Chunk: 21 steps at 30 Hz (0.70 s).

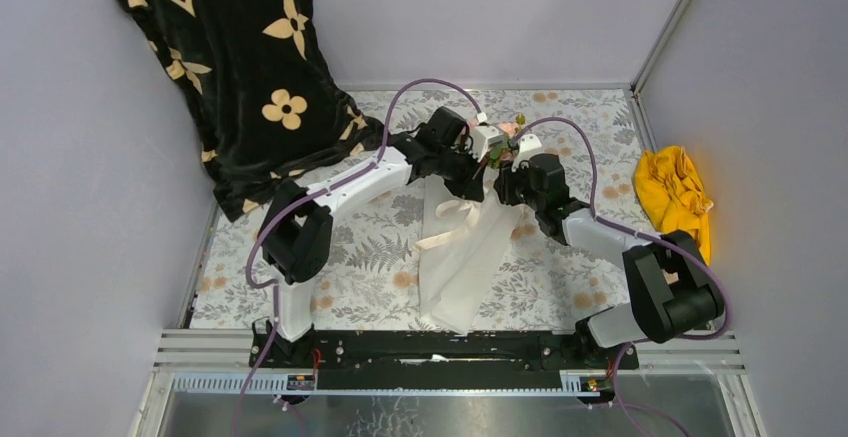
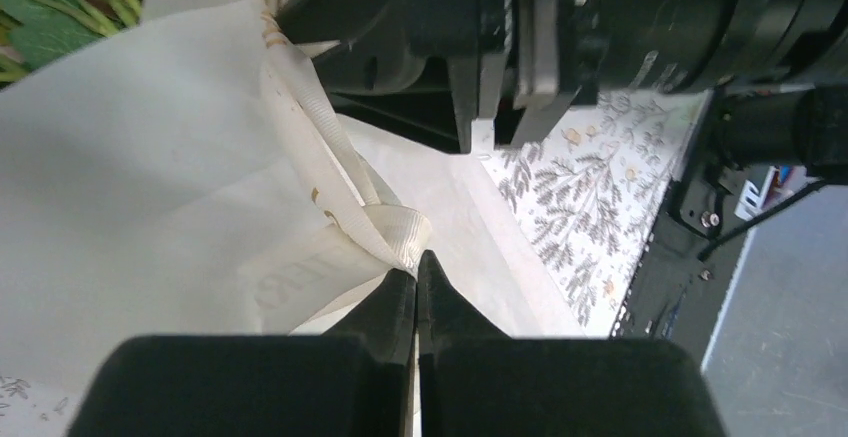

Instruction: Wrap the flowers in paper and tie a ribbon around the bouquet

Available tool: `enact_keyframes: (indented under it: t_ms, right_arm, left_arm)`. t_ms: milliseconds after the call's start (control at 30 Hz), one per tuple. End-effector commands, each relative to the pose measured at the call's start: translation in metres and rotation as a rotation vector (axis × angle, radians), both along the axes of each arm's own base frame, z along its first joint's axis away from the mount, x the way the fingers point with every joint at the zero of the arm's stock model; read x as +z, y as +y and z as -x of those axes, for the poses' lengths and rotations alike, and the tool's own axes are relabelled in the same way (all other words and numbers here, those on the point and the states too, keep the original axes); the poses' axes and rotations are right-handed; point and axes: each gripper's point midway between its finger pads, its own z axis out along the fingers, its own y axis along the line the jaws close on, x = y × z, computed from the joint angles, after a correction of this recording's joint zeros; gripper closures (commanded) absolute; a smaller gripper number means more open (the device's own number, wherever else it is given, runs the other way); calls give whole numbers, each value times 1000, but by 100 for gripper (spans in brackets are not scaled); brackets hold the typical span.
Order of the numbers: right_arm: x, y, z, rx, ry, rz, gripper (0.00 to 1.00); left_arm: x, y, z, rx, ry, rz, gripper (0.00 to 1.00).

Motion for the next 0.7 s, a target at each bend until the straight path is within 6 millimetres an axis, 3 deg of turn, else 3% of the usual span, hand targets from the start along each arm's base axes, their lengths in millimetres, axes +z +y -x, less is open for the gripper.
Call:
enact_keyframes:
  t_ms: [0, 267, 500, 667]
  right_arm:
    - [40, 3, -3, -1, -101, -81, 63]
    - [37, -2, 18, -20, -62, -139, 54]
    - [23, 9, 34, 32, 2, -195, 55]
    - [44, 14, 43, 83, -5, -207, 55]
  left_arm:
    - [-1, 11, 27, -68, 76, 13, 100]
    - [-52, 30, 49, -112, 137, -75, 100]
    - [-55, 31, 62, -163, 138, -83, 100]
    - [-59, 38, 55, -151, 94, -132, 100]
